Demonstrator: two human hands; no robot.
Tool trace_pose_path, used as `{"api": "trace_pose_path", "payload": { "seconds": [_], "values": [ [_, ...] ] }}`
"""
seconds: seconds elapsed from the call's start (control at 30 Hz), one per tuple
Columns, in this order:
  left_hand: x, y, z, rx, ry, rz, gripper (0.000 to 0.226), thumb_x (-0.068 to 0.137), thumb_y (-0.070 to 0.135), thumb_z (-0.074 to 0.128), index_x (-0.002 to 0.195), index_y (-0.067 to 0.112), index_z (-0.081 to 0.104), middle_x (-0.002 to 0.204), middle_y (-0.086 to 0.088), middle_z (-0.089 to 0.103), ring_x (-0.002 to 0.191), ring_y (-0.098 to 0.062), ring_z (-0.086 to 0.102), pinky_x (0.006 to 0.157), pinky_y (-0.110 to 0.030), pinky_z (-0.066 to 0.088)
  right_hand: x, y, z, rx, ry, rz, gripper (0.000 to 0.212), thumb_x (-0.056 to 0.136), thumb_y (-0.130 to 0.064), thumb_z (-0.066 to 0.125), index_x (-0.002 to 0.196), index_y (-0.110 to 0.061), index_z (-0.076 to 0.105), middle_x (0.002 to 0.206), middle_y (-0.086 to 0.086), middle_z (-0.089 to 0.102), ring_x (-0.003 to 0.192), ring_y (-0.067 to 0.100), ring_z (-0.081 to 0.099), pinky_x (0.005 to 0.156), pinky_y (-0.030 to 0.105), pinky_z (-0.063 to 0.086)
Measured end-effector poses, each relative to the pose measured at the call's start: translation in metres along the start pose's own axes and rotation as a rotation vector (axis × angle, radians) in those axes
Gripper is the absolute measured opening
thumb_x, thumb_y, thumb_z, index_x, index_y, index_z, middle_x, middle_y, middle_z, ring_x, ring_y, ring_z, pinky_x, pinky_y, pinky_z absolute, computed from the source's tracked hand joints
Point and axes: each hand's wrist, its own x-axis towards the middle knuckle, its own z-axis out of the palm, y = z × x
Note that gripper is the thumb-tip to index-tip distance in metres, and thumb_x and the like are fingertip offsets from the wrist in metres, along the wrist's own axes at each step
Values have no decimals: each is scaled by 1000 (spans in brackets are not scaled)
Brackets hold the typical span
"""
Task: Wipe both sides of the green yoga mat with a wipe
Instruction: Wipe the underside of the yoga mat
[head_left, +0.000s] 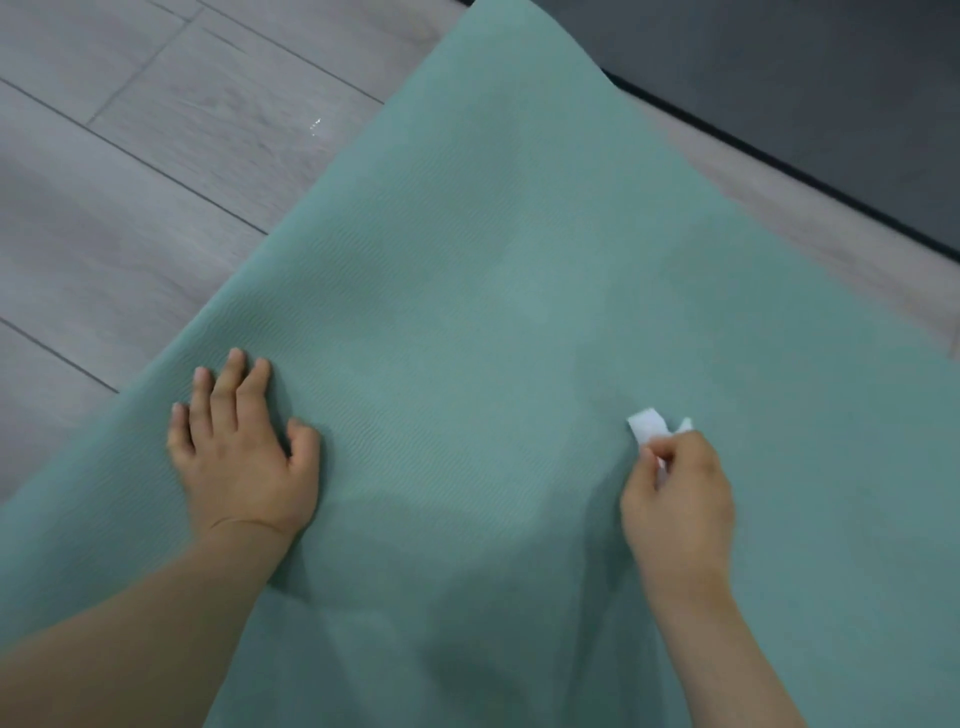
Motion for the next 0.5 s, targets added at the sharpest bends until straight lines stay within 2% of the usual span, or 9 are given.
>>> {"api": "trace_pose_path", "payload": {
  "seconds": [0.07,0.13,0.17,0.23,0.3,0.33,0.4,0.5],
  "values": [
    [0,0,0,9,-2,-1,70,80,37,36,146,11,40,159,-7,31,149,-29,17,121,-49,6,12,-53,30,58,29,-99,19,85,-1,56,103,2,62,114,24,62,100,38,61,84,36,40],
    [0,-2,1,14,4,0,70,80,37,35,145,12,40,159,-7,32,149,-29,18,121,-50,7,31,-121,72,137,18,-345,23,74,8,66,97,4,65,98,26,67,85,37,66,76,32,39],
    [0,-2,2,15,7,2,70,80,37,35,145,12,41,158,-7,32,149,-30,18,121,-50,7,42,-157,90,151,-21,-460,21,74,7,67,95,3,65,98,26,67,85,37,65,76,33,39],
    [1,-3,2,15,7,-1,70,80,38,35,145,13,41,158,-7,32,149,-29,18,121,-49,7,60,-219,118,141,-173,-598,13,87,-3,58,98,2,60,108,24,63,98,38,61,81,36,36],
    [2,-3,2,21,1,-3,70,80,39,34,145,14,41,159,-6,32,150,-28,17,122,-48,6,73,-253,130,75,-294,-696,17,93,-12,50,104,-2,57,113,19,61,103,36,57,83,39,37],
    [2,-3,2,23,0,-6,70,80,39,34,145,14,41,159,-6,32,150,-28,17,122,-47,6,76,-258,131,44,-330,-731,18,94,-13,48,105,-3,56,113,18,61,103,35,57,83,39,39],
    [2,-2,2,22,3,-6,69,80,39,35,145,14,41,158,-6,33,149,-28,18,122,-48,7,77,-243,121,27,-295,-733,18,92,-13,47,107,-6,57,111,15,62,101,34,58,80,39,42],
    [2,-1,2,23,-1,-7,69,80,38,35,144,14,42,158,-6,33,149,-29,19,121,-48,8,59,-169,89,34,-190,-576,20,90,-12,51,107,-4,58,108,17,64,99,35,60,80,40,44]
  ]
}}
